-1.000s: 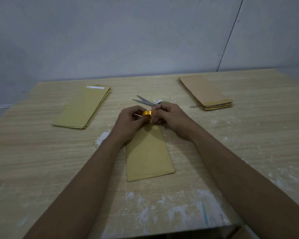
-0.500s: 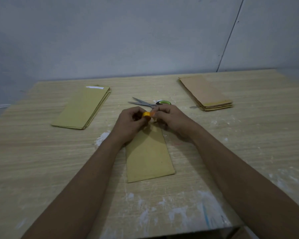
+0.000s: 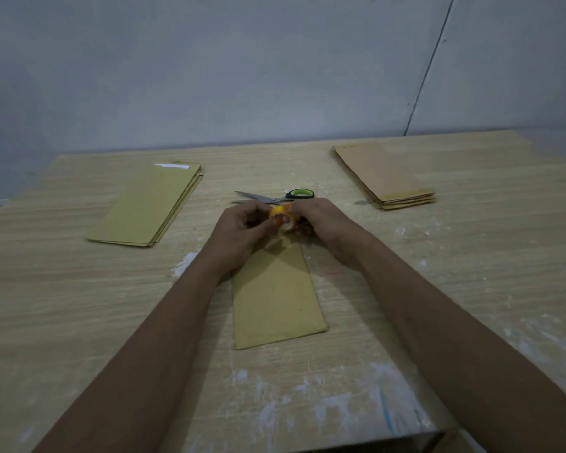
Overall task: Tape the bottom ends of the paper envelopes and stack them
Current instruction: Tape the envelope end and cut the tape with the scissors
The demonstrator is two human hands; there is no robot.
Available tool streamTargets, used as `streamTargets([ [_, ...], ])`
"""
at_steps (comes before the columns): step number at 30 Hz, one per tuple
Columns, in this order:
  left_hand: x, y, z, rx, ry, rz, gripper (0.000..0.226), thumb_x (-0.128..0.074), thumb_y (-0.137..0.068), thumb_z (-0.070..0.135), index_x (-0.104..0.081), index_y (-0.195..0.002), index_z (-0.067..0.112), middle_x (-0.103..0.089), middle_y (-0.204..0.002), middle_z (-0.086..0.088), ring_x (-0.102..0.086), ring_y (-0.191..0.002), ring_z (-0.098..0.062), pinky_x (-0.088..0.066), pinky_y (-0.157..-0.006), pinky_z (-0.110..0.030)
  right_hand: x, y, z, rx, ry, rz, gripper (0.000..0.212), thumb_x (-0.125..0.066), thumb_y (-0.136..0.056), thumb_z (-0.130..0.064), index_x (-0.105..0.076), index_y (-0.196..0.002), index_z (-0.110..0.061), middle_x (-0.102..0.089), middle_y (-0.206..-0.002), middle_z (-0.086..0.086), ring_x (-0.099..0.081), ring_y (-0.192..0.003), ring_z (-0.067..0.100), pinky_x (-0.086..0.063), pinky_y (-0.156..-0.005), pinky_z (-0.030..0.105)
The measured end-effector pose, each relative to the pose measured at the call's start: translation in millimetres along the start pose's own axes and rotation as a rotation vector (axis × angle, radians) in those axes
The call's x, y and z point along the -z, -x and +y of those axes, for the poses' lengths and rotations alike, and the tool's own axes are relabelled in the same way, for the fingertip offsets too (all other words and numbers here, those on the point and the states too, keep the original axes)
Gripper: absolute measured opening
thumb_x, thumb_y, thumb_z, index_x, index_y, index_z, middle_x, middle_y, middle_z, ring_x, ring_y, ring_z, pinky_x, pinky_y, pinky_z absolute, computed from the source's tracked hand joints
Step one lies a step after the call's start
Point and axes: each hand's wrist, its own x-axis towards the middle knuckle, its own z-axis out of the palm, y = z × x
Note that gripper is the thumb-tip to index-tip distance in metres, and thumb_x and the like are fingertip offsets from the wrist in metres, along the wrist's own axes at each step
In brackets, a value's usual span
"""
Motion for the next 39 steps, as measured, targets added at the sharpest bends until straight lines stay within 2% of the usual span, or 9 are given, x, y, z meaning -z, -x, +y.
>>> streamTargets([
  [3, -1, -1, -1, 0.002, -0.041, -0.023, 0.008, -0.068, -0.092, 0.012, -0.066, -0.097, 0.006, -0.072, -0.087, -0.008, -0.063, -0.079, -0.013, -0.05, -0.071, -0.023, 0, 0, 2, -0.016, -0.02, -0.009, 0.022, -0.057, -0.095, -0.022, -0.068, -0.077, -0.018, -0.064, -0.07, -0.004, -0.059, -0.062, 0.006, -0.047, -0.055, 0.019],
  [5, -2, -2, -2, 0.032, -0.02, -0.025, 0.016, -0.069, -0.091, 0.022, -0.065, -0.098, 0.008, -0.073, -0.087, -0.006, -0.064, -0.079, -0.013, -0.049, -0.072, -0.024, 2, -1, 1, -0.016, -0.074, -0.003, 0.014, -0.062, -0.088, -0.028, -0.068, -0.088, -0.016, -0.062, -0.074, 0.001, -0.056, -0.065, 0.011, -0.044, -0.056, 0.025],
  [8, -2, -3, -1, 0.021, -0.007, -0.063, 0.014, -0.068, -0.09, 0.019, -0.065, -0.099, 0.009, -0.073, -0.09, -0.009, -0.064, -0.081, -0.015, -0.049, -0.075, -0.026, 6, -4, 0, -0.021, -0.193, -0.006, 0.029, -0.063, -0.076, -0.033, -0.065, -0.098, -0.014, -0.058, -0.081, 0.008, -0.05, -0.07, 0.019, -0.04, -0.059, 0.032],
  [12, -1, -3, -1, -0.046, -0.023, -0.093, 0.006, -0.07, -0.089, 0.015, -0.066, -0.093, 0.016, -0.072, -0.087, -0.001, -0.064, -0.08, -0.011, -0.051, -0.074, -0.023, 5, -4, 4, -0.012, -0.061, -0.025, 0.011, -0.064, -0.086, -0.025, -0.068, -0.088, -0.016, -0.061, -0.075, 0.002, -0.055, -0.068, 0.013, -0.042, -0.061, 0.028],
  [16, -1, -4, -5, -0.085, -0.079, -0.098, 0.008, -0.07, -0.089, 0.02, -0.068, -0.087, 0.027, -0.071, -0.084, 0.004, -0.062, -0.078, -0.012, -0.049, -0.072, -0.031, 5, -6, 7, -0.021, -0.021, -0.032, 0.012, -0.063, -0.089, -0.021, -0.067, -0.079, -0.017, -0.063, -0.068, -0.005, -0.058, -0.057, 0.003, -0.045, -0.055, 0.019],
  [20, 0, -6, -5, -0.054, -0.077, -0.029, 0.005, -0.07, -0.09, 0.021, -0.07, -0.093, 0.018, -0.071, -0.086, -0.002, -0.063, -0.078, -0.013, -0.049, -0.077, -0.035, 6, -5, 3, -0.007, -0.198, -0.016, 0.031, -0.064, -0.074, -0.03, -0.064, -0.099, -0.013, -0.055, -0.09, 0.014, -0.047, -0.079, 0.025, -0.038, -0.064, 0.032],
  [28, 0, -4, -4, -0.063, -0.05, -0.047, 0.003, -0.071, -0.089, 0.012, -0.069, -0.09, 0.011, -0.068, -0.083, -0.009, -0.059, -0.075, -0.015, -0.047, -0.072, -0.033, 2, -5, 3, -0.021, -0.028, 0.025, 0.017, -0.061, -0.082, -0.031, -0.068, -0.09, -0.018, -0.056, -0.072, 0.001, -0.049, -0.06, 0.01, -0.04, -0.054, 0.026],
  [34, 1, -6, -5, -0.041, 0.007, -0.081, 0.007, -0.067, -0.091, 0.008, -0.067, -0.097, 0.012, -0.072, -0.093, -0.008, -0.065, -0.082, -0.015, -0.051, -0.084, -0.034, 9, -7, 5, 0.012, -0.254, -0.004, 0.029, -0.065, -0.072, -0.029, -0.065, -0.091, -0.008, -0.054, -0.089, 0.015, -0.048, -0.072, 0.024, -0.038, -0.063, 0.034],
  [39, 1, -4, -3, -0.063, -0.007, -0.123, 0.005, -0.068, -0.092, 0.014, -0.066, -0.095, 0.017, -0.074, -0.093, -0.004, -0.065, -0.084, -0.014, -0.05, -0.08, -0.033, 3, -8, 6, -0.022, -0.091, 0.032, 0.029, -0.066, -0.071, -0.035, -0.067, -0.092, -0.015, -0.054, -0.081, 0.011, -0.047, -0.069, 0.021, -0.04, -0.059, 0.03],
])
